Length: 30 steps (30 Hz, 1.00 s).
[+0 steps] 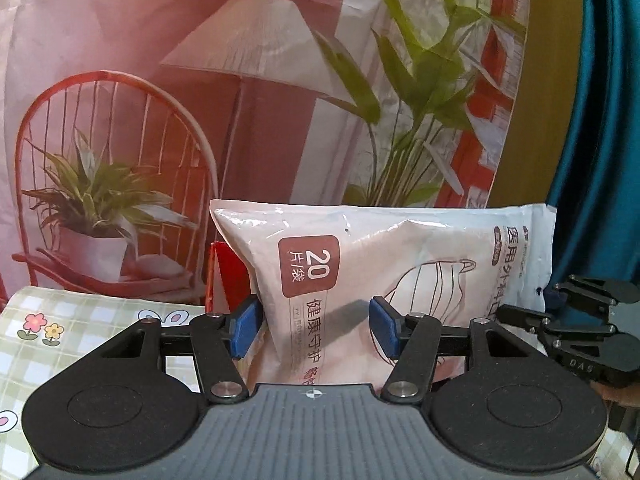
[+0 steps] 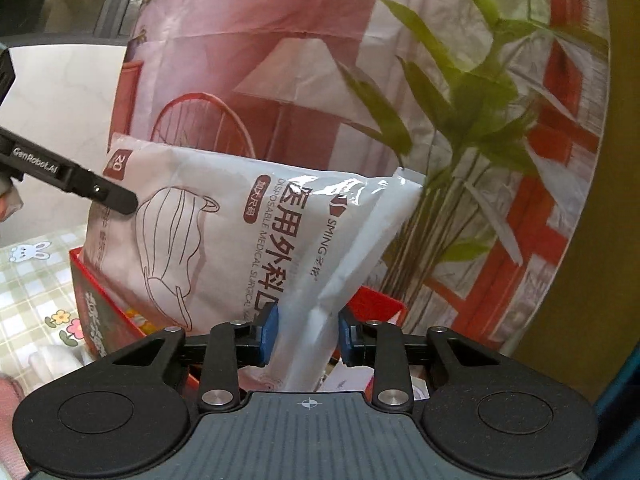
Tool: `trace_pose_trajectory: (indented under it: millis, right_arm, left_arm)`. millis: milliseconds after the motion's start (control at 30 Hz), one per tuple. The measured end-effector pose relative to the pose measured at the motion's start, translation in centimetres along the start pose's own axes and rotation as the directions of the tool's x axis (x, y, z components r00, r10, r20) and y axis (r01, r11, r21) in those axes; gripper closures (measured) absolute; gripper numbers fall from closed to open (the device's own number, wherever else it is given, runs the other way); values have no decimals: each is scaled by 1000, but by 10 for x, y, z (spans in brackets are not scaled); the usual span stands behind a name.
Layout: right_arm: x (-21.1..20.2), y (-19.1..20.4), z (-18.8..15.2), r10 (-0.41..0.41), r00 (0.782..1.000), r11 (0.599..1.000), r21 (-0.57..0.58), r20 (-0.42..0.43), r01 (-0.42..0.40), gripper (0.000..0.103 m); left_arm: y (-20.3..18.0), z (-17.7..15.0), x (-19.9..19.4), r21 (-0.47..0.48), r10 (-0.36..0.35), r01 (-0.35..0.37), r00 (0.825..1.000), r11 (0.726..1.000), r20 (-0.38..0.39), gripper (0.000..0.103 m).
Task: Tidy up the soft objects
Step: 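Lift the mask bag with both grippers and carry it over the box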
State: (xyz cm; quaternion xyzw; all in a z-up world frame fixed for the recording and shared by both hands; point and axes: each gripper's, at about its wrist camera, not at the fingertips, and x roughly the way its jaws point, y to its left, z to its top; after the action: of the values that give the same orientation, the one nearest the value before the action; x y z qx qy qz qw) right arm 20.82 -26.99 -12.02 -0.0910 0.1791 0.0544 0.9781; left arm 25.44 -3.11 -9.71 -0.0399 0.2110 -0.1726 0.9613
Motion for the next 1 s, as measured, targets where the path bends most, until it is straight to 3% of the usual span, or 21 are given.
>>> trace_pose_trajectory:
  millis: [167, 267, 433, 567, 700, 800, 900, 1000]
  right_arm:
    - [-2, -3, -3, 29, 1000, 998, 52, 8, -29, 77]
    - [0, -3, 1, 55, 998, 996, 72, 18, -56, 79]
    - [14, -14, 4, 94, 996, 985, 144, 13, -95, 80]
    - [26, -32, -6, 152, 987, 966, 221, -57, -136, 82]
    - [23, -32, -23, 174, 979, 966, 210, -104, -150, 82]
    - [20, -33, -25, 172, 979, 965, 220, -105, -146, 79]
    - [19, -35, -19, 165, 981, 966, 218, -101, -140, 66]
    - [17, -37, -11, 154, 985, 970, 205, -84, -134, 65]
  left_arm:
    - [7, -6, 0, -16, 21, -22, 999, 1000, -26, 41]
    - [18, -7, -4, -54, 6, -7, 1000, 999, -21, 46]
    - [16, -9, -7, -40, 1, -2, 1000, 999, -24, 47]
    - [10, -9, -3, -28, -21, 21, 999, 999, -29, 47]
    - [9, -13, 5, -27, -20, 19, 998, 999, -62, 47]
    - [8, -16, 8, -29, -17, 15, 997, 999, -71, 47]
    - [9, -17, 8, -30, -20, 17, 997, 999, -78, 47]
    - [10, -18, 8, -32, -18, 15, 997, 999, -80, 47]
